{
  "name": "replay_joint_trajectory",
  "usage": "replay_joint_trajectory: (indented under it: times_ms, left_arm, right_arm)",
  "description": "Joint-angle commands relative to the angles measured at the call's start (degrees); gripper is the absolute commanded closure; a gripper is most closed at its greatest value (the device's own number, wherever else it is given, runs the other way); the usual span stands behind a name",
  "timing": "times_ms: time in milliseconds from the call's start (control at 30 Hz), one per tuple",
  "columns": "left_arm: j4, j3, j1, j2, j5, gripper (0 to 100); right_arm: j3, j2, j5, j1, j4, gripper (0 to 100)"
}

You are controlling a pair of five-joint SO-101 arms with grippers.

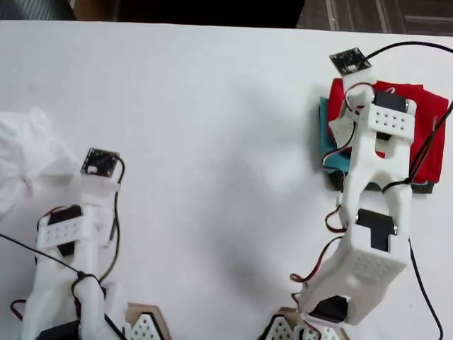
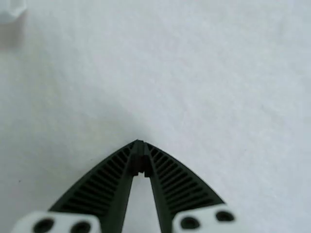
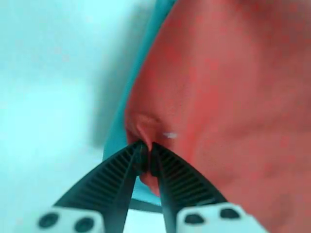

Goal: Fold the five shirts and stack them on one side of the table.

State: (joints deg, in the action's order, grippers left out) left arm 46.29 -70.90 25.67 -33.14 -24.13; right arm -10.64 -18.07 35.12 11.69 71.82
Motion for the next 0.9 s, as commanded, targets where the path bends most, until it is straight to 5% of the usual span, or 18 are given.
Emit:
replay_joint_trajectory:
  times_ms: [0, 433, 633, 867]
  left_arm:
    - [-1.0, 0.1, 0.4, -1.6, 0.4, 97]
    - [-1.0, 0.1, 0.4, -1.6, 0.4, 97]
    - [-1.0, 0.1, 0.4, -1.6, 0.4, 97]
    - [-1.0, 0.1, 0.4, -1.6, 0.4, 97]
  right_arm:
    - [0.5, 8.7, -0.3, 0.1, 2.5, 97.8]
    - [30.2, 26.5, 7.9, -0.7, -11.1, 97.8]
    - [32.8, 26.5, 8.3, -0.7, -15.3, 97.3]
    - [27.8, 27.1, 7.6, 0.7, -17.8, 73.5]
